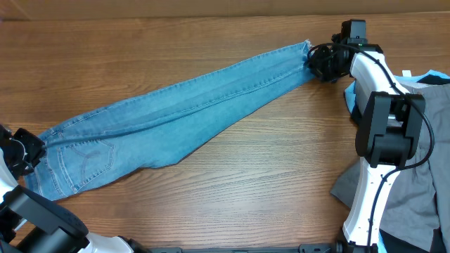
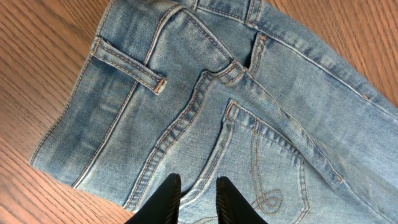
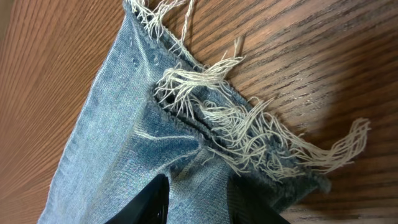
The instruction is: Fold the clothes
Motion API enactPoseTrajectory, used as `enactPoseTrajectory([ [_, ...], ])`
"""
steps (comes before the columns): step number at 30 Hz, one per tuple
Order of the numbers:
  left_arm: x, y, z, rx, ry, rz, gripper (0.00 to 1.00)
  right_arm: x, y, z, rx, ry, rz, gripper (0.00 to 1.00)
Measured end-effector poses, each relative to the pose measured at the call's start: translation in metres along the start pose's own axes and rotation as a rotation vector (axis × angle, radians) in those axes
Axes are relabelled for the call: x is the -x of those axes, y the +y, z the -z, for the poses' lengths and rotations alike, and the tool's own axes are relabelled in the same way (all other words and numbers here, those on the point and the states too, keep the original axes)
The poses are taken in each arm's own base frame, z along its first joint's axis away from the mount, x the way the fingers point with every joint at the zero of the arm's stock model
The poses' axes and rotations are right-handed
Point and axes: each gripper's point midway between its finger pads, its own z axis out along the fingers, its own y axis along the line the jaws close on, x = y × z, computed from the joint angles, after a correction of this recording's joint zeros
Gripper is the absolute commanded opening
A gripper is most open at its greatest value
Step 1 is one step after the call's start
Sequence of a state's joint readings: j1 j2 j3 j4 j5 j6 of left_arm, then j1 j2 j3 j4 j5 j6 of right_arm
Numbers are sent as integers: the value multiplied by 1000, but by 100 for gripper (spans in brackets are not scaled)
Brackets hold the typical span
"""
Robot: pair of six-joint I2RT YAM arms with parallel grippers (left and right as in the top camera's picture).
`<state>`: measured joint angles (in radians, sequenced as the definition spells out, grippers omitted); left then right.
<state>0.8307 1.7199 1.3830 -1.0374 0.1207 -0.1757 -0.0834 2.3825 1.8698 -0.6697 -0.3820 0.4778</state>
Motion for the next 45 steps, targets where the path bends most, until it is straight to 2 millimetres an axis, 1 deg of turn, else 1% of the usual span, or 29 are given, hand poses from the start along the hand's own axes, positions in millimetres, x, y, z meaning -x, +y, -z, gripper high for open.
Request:
enactPoseTrajectory([
  [6, 0, 0, 0, 0, -1, 0, 24, 6, 4, 1, 23, -19, 8, 34],
  [12, 0, 0, 0, 0, -1, 0, 24, 14, -1, 2, 5, -52, 10, 35],
  [13, 0, 0, 0, 0, -1, 0, 24, 14, -2, 2, 1, -55, 10, 35],
  [14, 0, 0, 0, 0, -1, 0, 24, 15, -3, 2, -6, -57, 10, 38],
  [23, 1, 0, 0, -1, -4, -1, 24, 16, -4, 2, -21, -67, 12, 38],
  [24, 1, 0, 0, -1, -5, -1, 24, 16, -3, 1, -19, -70, 15, 37],
  [25, 1, 0, 0, -1, -5, -1, 25, 17, -2, 1, -16, -74, 23, 29],
  [26, 1, 0, 0, -1, -4, -1, 25, 17, 0, 0, -15, -79, 35, 24],
  [28, 1, 0, 0, 0, -5, -1, 25, 16, 3, -1, -15, -81, 50, 18],
  [33, 1, 0, 0, 0, -5, -1, 25, 15, 10, -3, 5, -80, 75, 12],
  [37, 1, 0, 0, -1, -5, -1, 25, 14, 11, -3, 16, -72, 75, 12],
  [39, 1, 0, 0, 0, -5, -1, 25, 9, 10, -3, 18, -49, 67, 21],
  [41, 1, 0, 0, -1, -4, -1, 25, -6, 10, -3, 35, 17, 48, 26],
  [43, 1, 0, 0, 0, -5, -1, 26, -21, 11, -3, 55, 84, 29, 27],
  [45, 1, 0, 0, -1, -4, -1, 27, -41, 12, -1, 64, 167, -3, 27],
])
